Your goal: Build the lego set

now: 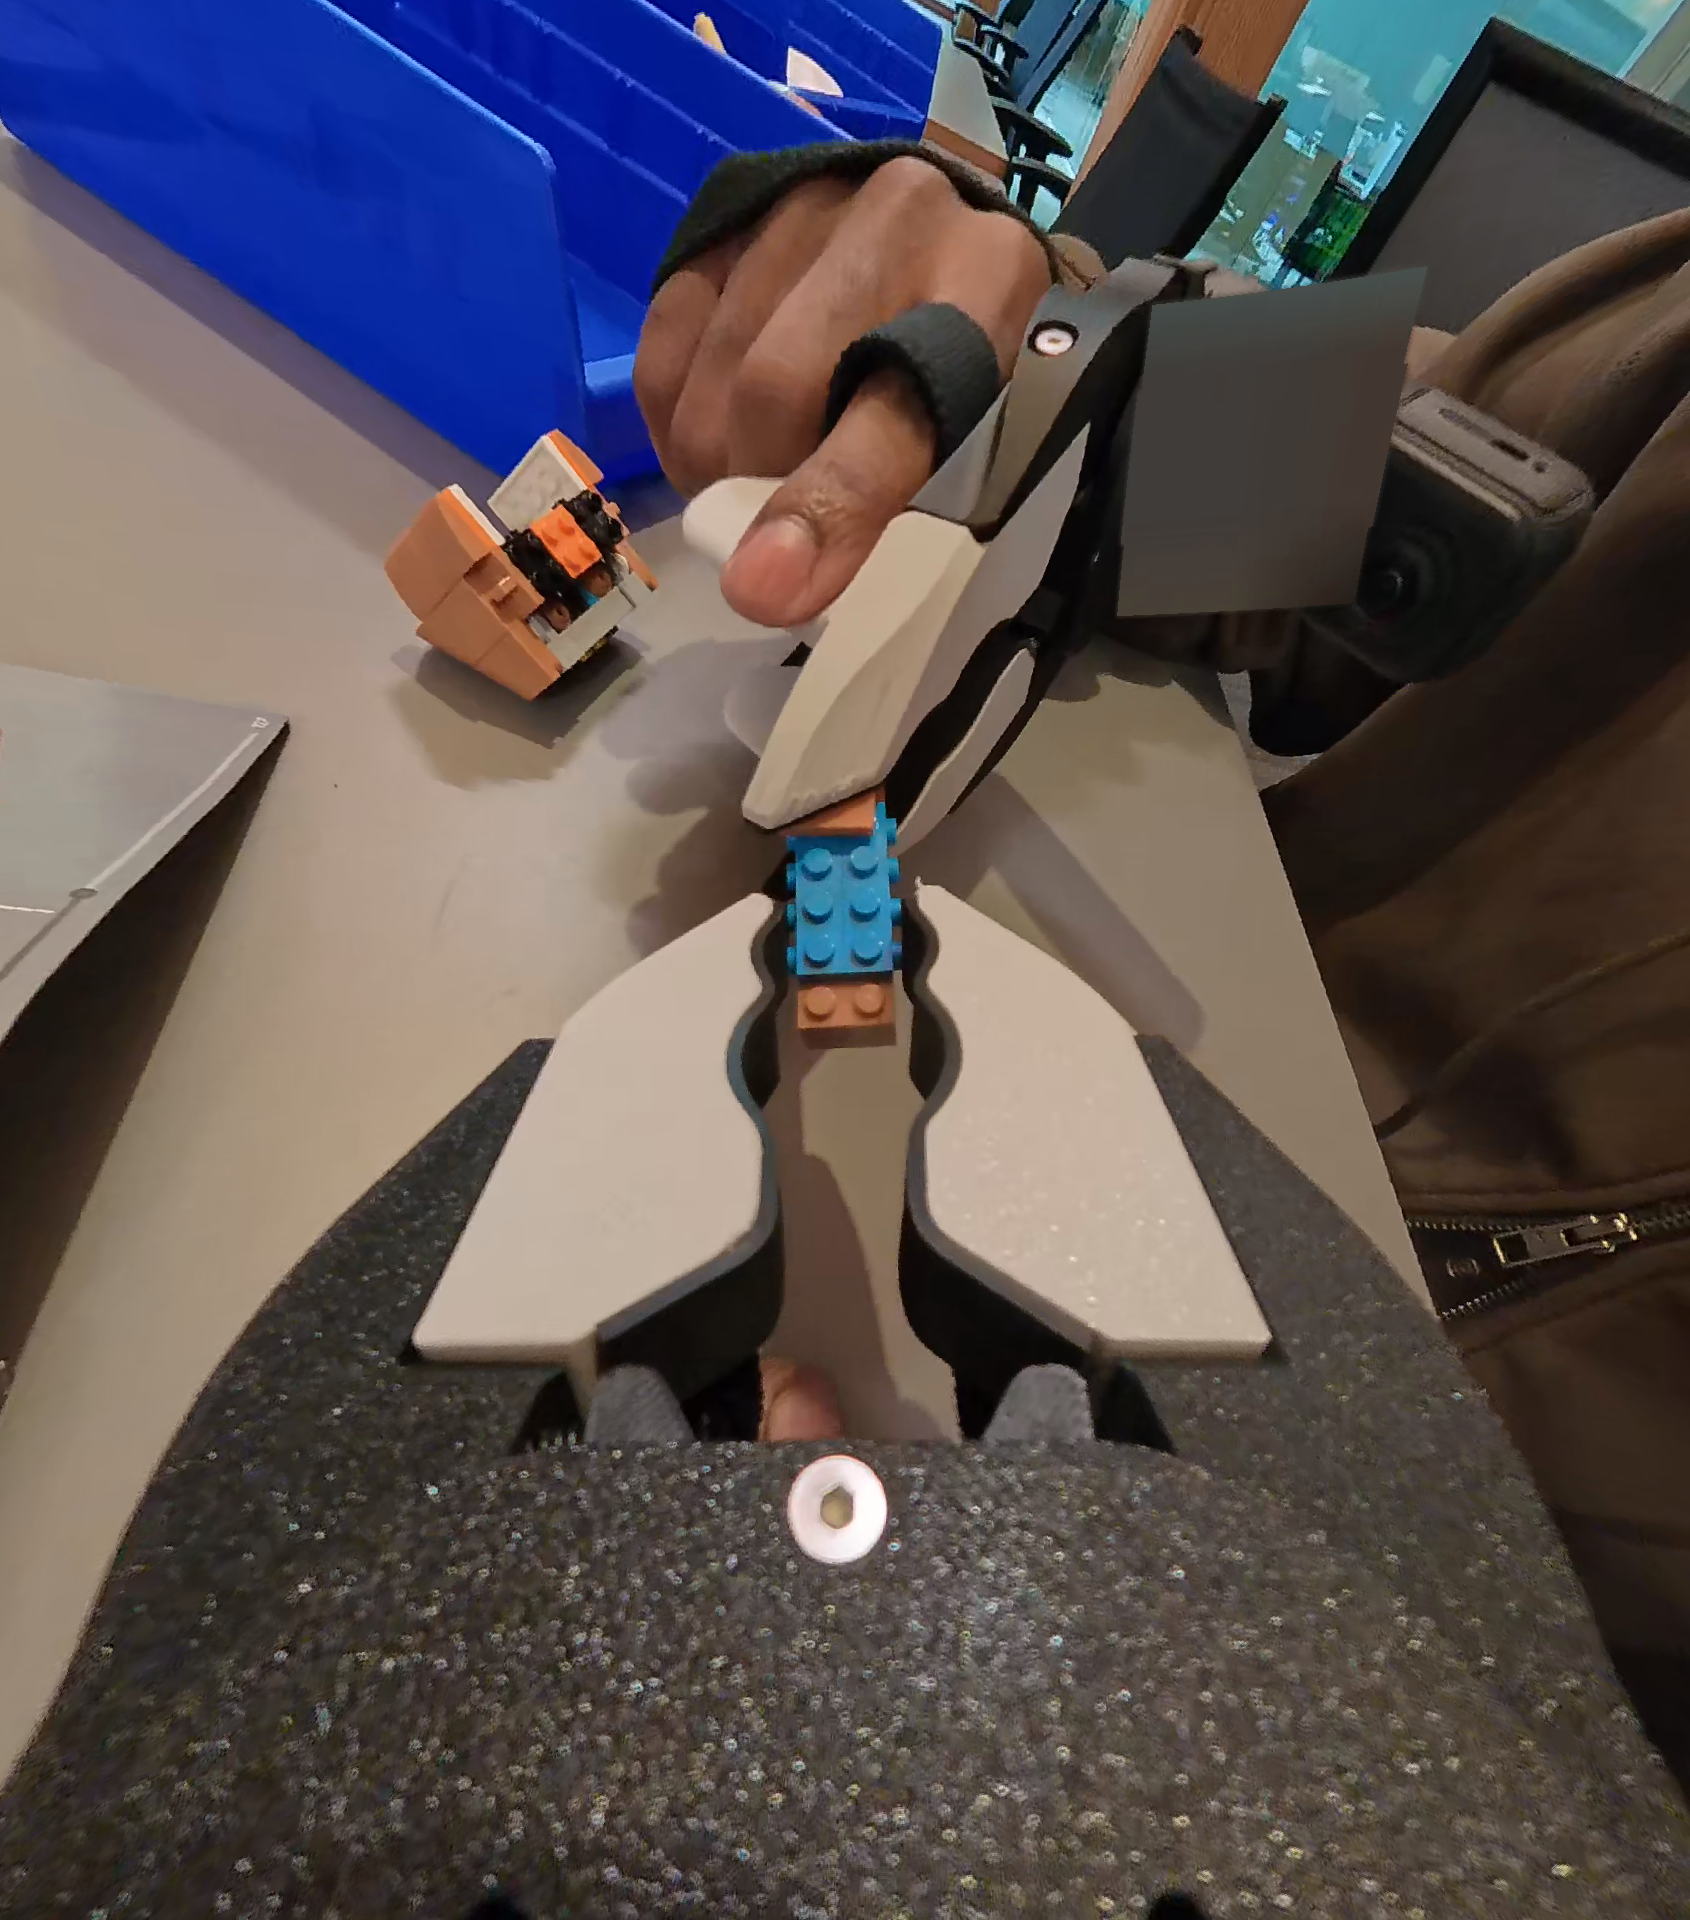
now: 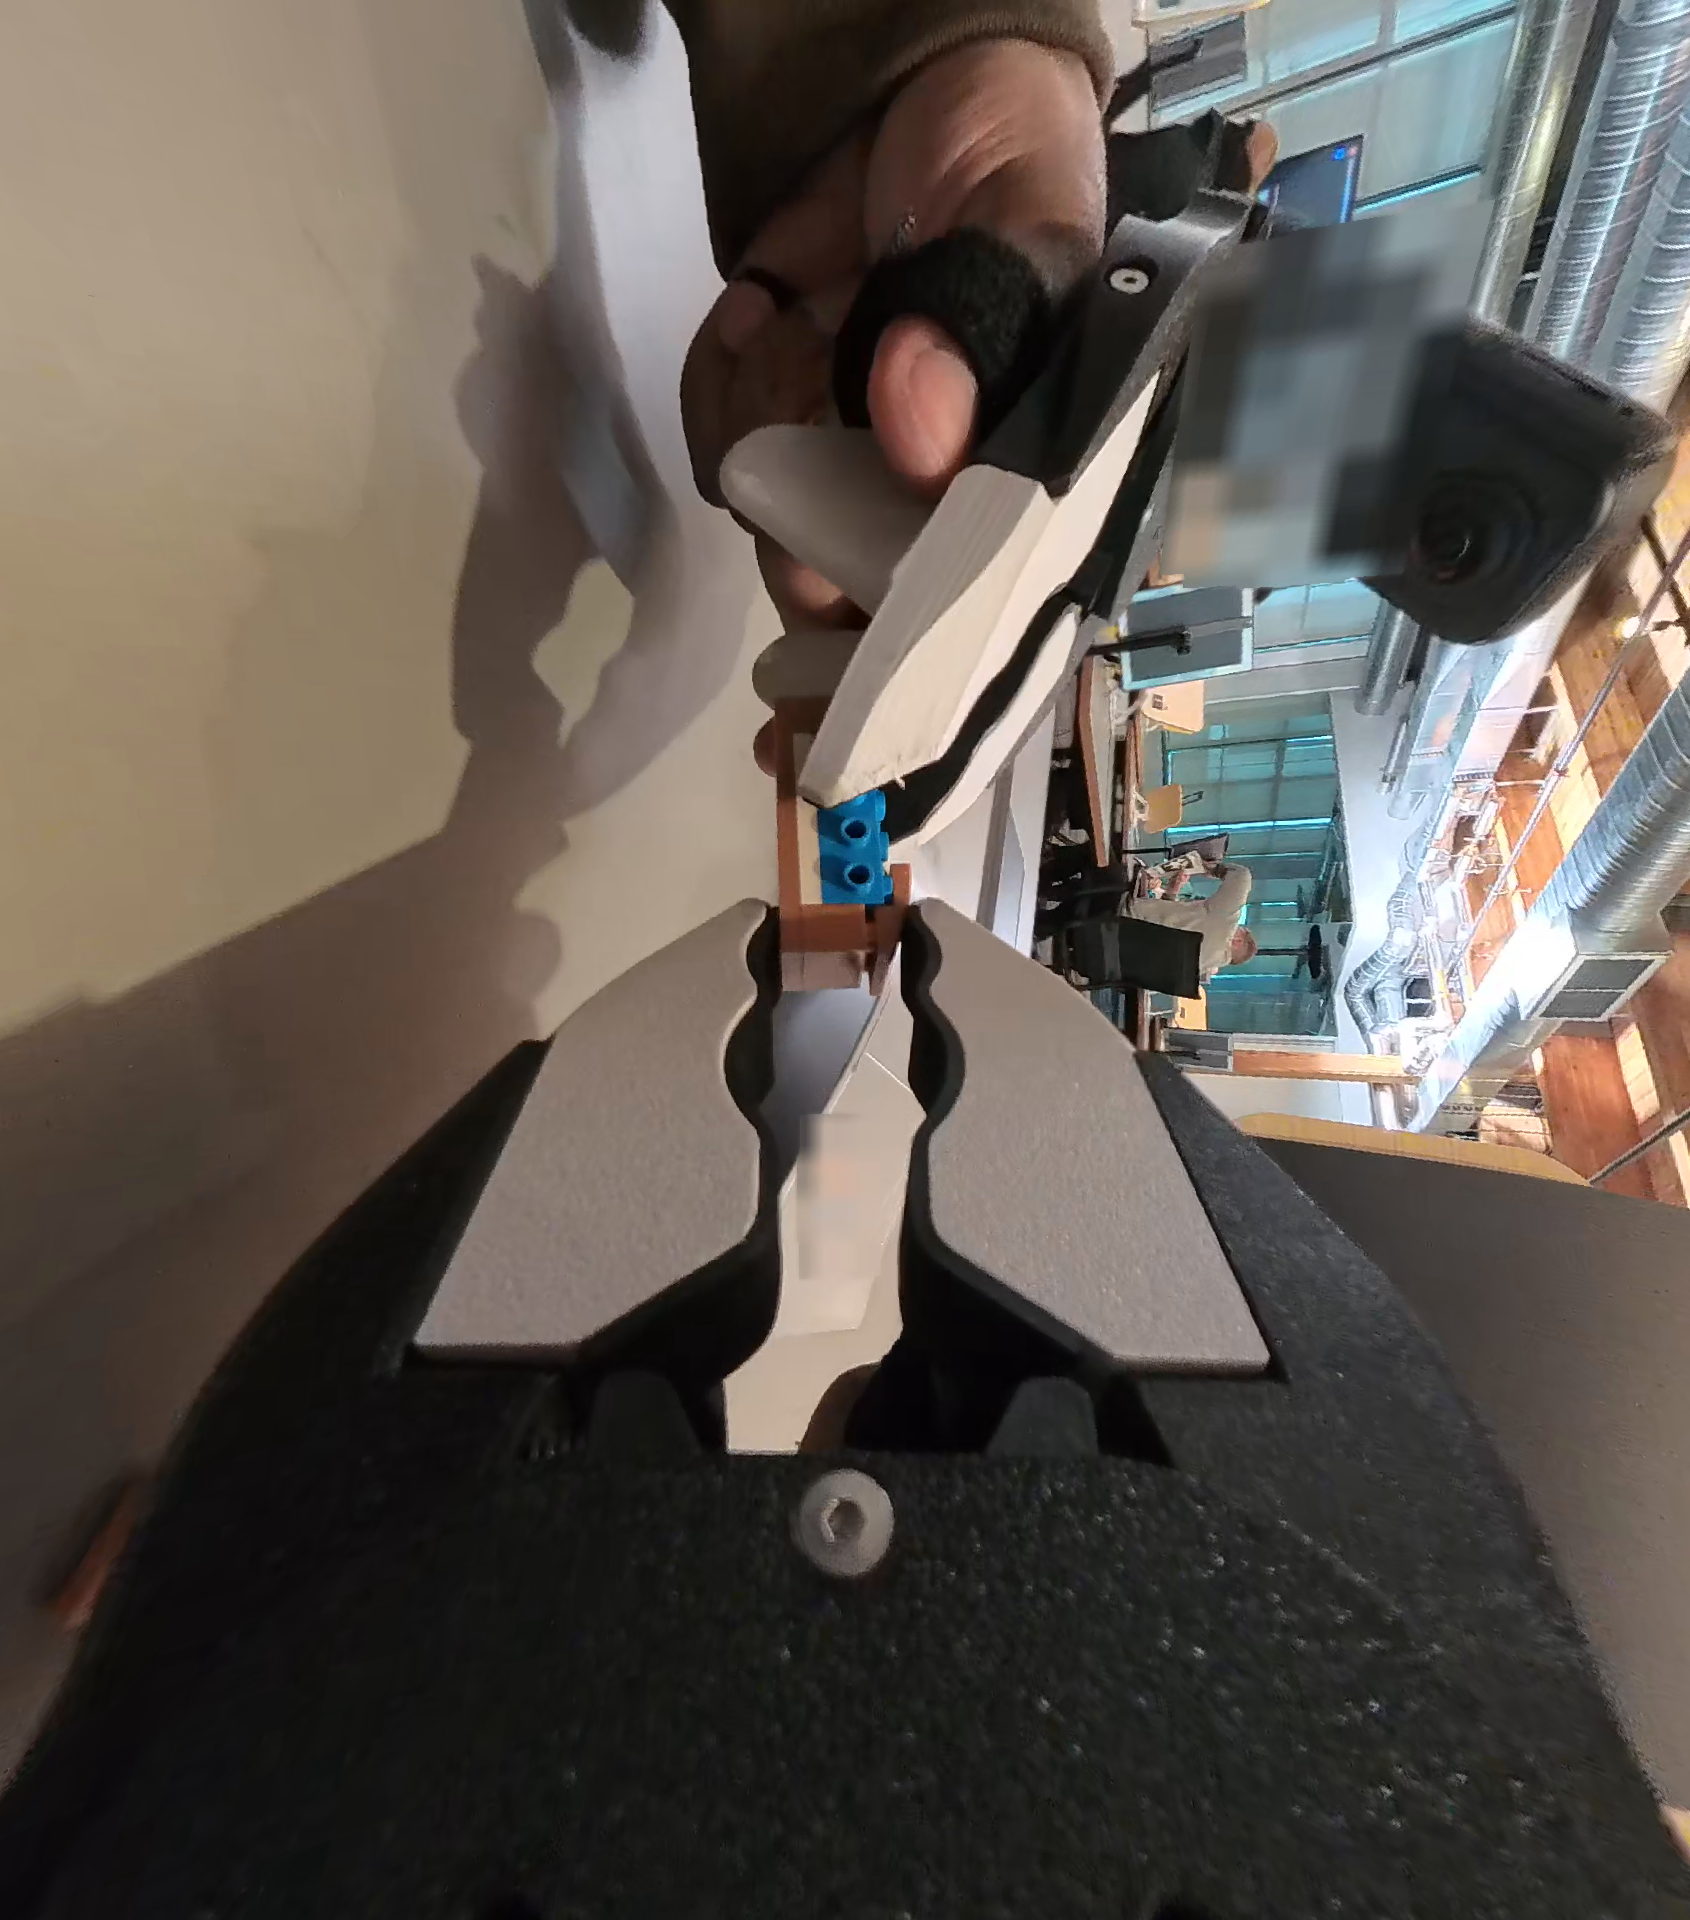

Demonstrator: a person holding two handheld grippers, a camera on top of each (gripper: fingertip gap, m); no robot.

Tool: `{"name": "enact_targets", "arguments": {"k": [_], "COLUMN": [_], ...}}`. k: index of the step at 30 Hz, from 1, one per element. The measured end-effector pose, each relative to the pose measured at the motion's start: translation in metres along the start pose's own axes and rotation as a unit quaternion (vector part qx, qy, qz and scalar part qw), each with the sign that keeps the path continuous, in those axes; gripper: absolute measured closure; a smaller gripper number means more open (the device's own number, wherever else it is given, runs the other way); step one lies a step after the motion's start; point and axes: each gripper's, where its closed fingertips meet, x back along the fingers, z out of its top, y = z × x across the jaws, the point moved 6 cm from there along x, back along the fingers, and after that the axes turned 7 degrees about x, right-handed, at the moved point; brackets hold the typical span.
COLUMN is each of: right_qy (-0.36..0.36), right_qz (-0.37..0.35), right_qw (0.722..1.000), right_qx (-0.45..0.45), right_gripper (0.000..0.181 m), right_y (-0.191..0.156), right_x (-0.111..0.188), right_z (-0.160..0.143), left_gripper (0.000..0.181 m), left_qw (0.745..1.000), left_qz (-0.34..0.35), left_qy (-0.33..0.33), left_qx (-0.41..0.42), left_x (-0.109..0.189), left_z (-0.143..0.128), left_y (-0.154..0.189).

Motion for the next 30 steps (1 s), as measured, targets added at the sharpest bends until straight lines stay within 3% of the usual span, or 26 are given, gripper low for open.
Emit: {"name": "enact_targets", "arguments": {"k": [11, 17, 24, 30], "right_qy": [0.003, 0.003, -0.004, -0.003], "right_qz": [0.000, -0.019, -0.022, -0.041], "right_qw": [0.999, 0.995, 0.994, 0.994], "right_qx": [-0.037, -0.095, -0.104, -0.098], "right_gripper": [0.159, 0.159, 0.159, 0.159], "right_y": [0.006, 0.019, 0.020, 0.022], "right_x": [0.001, 0.003, 0.000, 0.001], "right_z": [-0.001, -0.005, -0.001, -0.002], "left_gripper": [0.159, 0.137, 0.154, 0.157], "left_qw": [0.999, 0.999, 0.996, 0.991], "left_qz": [-0.027, -0.007, -0.016, -0.031], "left_qy": [0.022, 0.025, 0.080, 0.111], "left_qx": [0.040, 0.035, 0.047, 0.063], "left_x": [0.001, -0.001, -0.008, -0.008], "left_z": [0.002, 0.004, 0.010, 0.012], "left_y": [0.000, 0.000, 0.002, 0.001]}}
